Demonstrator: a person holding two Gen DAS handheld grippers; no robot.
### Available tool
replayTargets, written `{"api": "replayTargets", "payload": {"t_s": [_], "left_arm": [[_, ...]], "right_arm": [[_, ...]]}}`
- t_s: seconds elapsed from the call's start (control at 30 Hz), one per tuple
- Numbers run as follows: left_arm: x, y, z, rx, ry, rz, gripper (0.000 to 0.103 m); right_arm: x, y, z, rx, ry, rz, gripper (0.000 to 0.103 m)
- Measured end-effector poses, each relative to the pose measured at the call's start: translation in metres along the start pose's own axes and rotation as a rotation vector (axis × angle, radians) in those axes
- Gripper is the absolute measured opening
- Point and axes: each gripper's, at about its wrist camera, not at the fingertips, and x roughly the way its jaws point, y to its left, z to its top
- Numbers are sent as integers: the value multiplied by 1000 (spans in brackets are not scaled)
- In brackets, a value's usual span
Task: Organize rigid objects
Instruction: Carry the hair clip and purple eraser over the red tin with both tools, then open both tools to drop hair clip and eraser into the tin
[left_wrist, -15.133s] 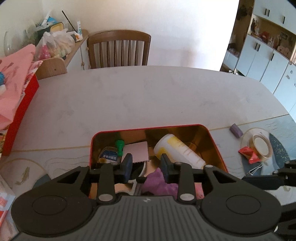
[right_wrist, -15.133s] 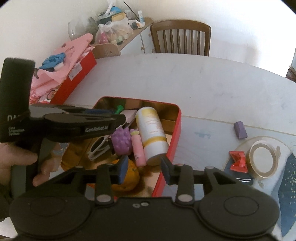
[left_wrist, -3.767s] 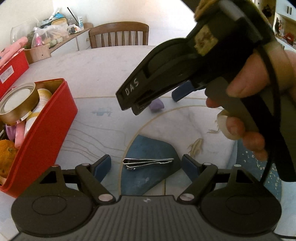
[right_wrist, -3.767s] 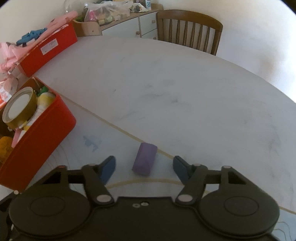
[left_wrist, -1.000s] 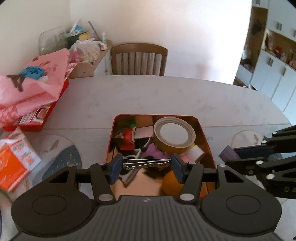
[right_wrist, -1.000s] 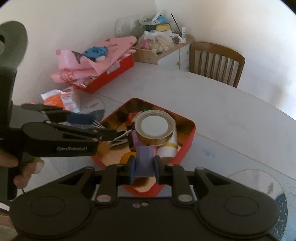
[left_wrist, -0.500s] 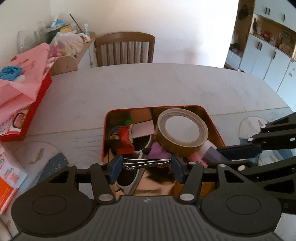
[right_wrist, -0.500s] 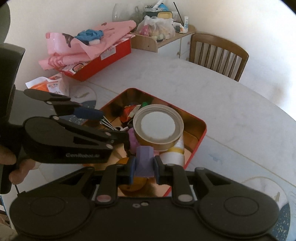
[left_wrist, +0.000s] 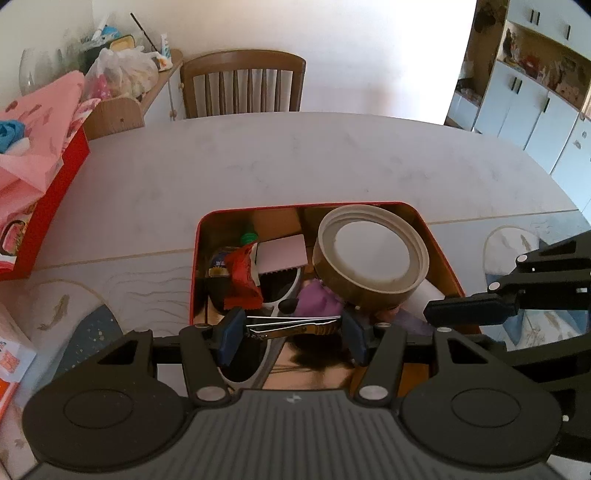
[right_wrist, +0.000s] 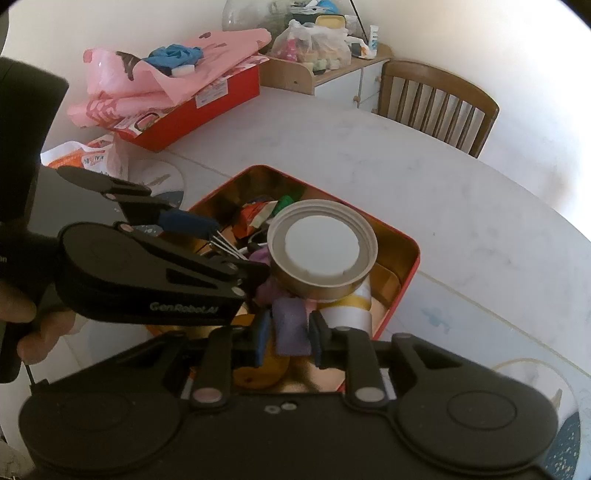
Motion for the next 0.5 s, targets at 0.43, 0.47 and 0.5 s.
{"api": "replayTargets", "payload": {"t_s": [0.43, 0.47, 0.5], "left_arm": [[-10, 5, -10, -36, 3, -28, 58], [-12, 6, -11, -40, 1, -29, 61], [-15, 6, -11, -46, -5, -29, 62]], "right_arm": [[-14, -10, -7, 93, -27, 34, 31], [-16, -11, -8, 100, -31, 35, 32], [-18, -11, -9, 107, -34, 37, 32]]}}
